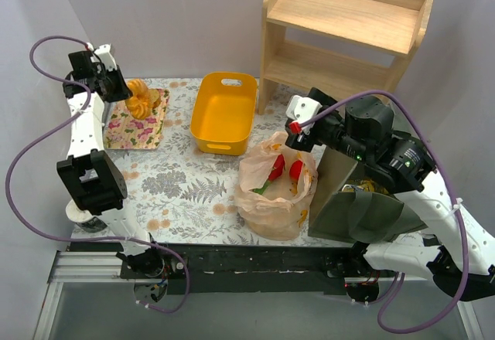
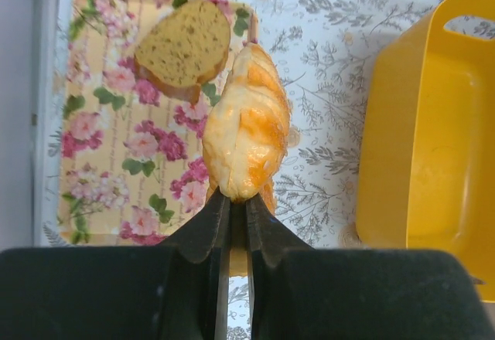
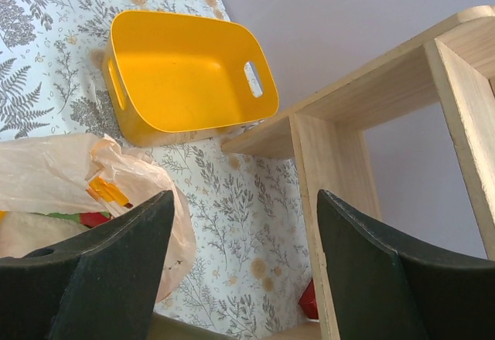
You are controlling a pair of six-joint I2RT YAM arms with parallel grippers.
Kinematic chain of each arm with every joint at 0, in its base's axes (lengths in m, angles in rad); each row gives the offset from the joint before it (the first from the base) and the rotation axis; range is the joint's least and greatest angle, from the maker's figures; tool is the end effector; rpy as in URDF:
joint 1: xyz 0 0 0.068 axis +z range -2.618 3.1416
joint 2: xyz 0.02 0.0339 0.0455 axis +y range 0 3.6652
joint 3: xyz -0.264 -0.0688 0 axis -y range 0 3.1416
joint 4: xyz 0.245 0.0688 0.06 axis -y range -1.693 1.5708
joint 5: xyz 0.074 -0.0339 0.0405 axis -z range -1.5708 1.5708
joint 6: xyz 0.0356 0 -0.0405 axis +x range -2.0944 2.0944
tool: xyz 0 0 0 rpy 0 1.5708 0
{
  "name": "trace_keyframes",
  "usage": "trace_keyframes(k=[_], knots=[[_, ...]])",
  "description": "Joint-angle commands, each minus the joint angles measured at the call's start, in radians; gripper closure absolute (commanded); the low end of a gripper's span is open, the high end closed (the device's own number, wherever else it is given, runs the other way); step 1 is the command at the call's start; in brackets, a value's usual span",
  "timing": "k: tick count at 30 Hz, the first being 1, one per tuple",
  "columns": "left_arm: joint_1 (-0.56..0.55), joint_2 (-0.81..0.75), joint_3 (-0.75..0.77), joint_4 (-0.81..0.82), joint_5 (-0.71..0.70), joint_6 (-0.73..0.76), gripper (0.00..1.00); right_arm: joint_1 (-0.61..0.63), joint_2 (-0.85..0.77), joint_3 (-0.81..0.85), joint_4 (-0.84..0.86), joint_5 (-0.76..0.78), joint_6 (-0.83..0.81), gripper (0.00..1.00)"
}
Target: Untie the knot of the grocery bags and take out the mixed food
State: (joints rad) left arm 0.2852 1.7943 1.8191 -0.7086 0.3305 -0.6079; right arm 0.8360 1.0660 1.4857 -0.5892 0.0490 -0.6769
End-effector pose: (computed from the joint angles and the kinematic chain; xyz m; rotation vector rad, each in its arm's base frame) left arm 0.3923 0.1030 0.3690 -0.8146 2.1160 -0.5446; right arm 0.1351 0.1469 0.4807 -1.1683 1.2904 0.0741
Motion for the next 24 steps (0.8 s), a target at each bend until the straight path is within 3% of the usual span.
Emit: trace_keyframes(k=[1,12,24], knots=[[0.002,-0.001,-0.041,0.015,0.113,-0.021,1.0,-0.028,0.0,0.013,0.041,-0.018,0.023,0.19],[0.038,0.088,-0.204,0.124,0.105,-0.012,1.0,-0.11,0.061,0.039,0.037,-0.081,0.076,0.2],[0.055,0.139,-0.274,0.216,-0.094,0.008,1.0,-0.113,0.103,0.082,0.023,-0.101,0.071,0.2]])
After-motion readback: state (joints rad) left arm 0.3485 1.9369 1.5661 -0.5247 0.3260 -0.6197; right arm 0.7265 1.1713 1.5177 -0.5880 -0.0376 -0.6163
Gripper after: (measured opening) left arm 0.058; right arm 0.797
